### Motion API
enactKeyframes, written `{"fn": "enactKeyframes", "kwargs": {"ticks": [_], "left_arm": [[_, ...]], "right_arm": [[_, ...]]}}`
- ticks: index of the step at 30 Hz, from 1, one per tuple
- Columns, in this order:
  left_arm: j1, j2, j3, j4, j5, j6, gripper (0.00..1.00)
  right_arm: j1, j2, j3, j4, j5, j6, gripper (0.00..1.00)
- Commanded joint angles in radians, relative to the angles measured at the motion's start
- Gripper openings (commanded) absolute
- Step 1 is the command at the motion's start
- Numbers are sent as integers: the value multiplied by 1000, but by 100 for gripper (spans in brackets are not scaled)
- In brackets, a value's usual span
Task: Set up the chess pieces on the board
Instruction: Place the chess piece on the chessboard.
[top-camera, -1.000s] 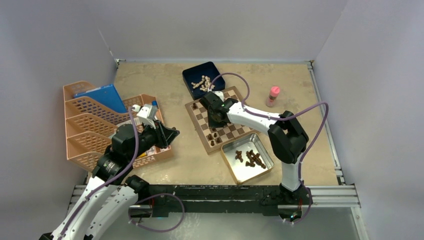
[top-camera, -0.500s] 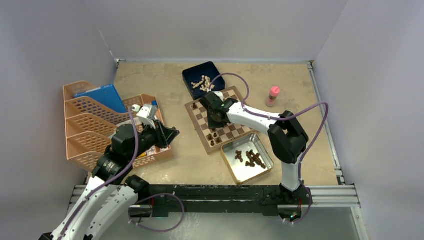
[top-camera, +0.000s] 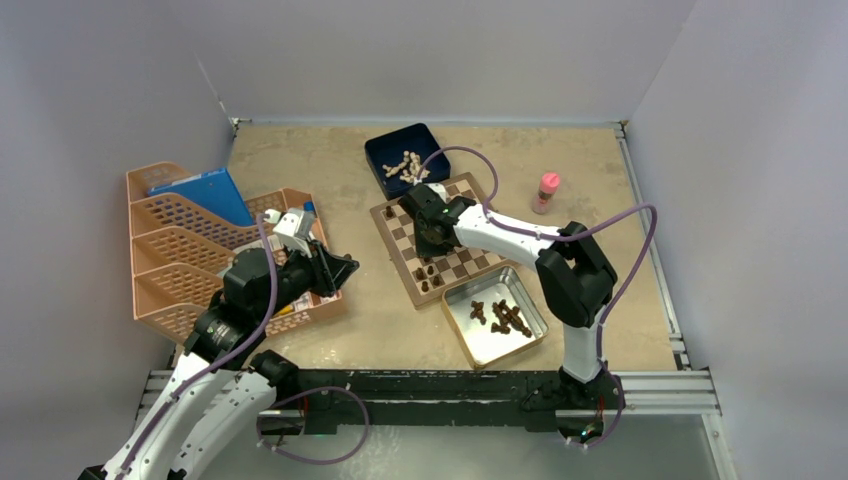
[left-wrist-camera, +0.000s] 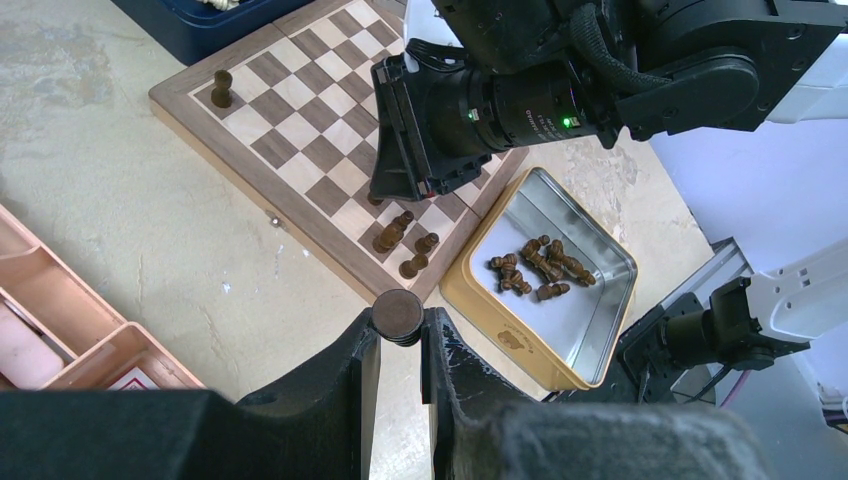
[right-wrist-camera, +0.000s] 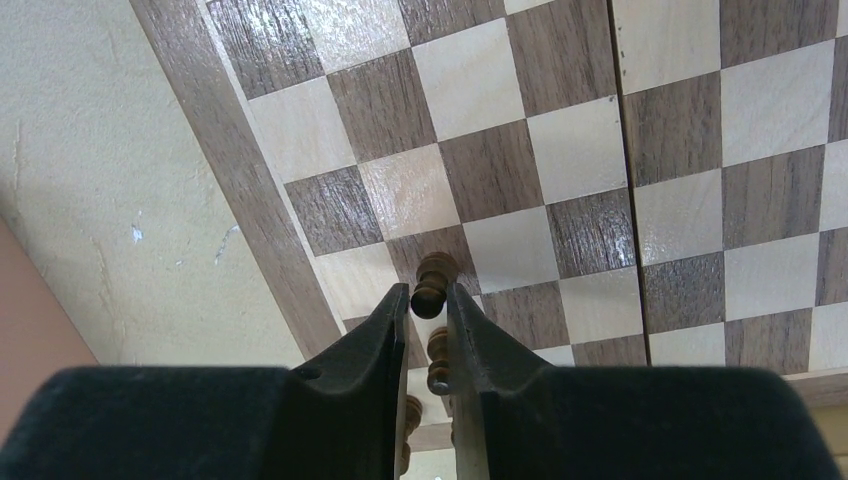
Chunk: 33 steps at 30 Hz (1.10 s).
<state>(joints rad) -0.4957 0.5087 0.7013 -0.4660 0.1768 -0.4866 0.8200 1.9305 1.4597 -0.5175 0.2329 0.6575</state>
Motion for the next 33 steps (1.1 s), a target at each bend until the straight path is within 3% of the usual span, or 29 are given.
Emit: {"fn": "enactKeyframes", "kwargs": {"ticks": [1,14,33], "left_arm": [[5,0,29,30,-13,2,9],[5,8,27,29,-14,-5,10],[5,8,29,30,-17,-7,10]], "right_arm": [[13,-23,21,5,-12,-15,22],[18,-41,20,-23,36,32,24],[18,-29,45,-19,82,22,16]]}}
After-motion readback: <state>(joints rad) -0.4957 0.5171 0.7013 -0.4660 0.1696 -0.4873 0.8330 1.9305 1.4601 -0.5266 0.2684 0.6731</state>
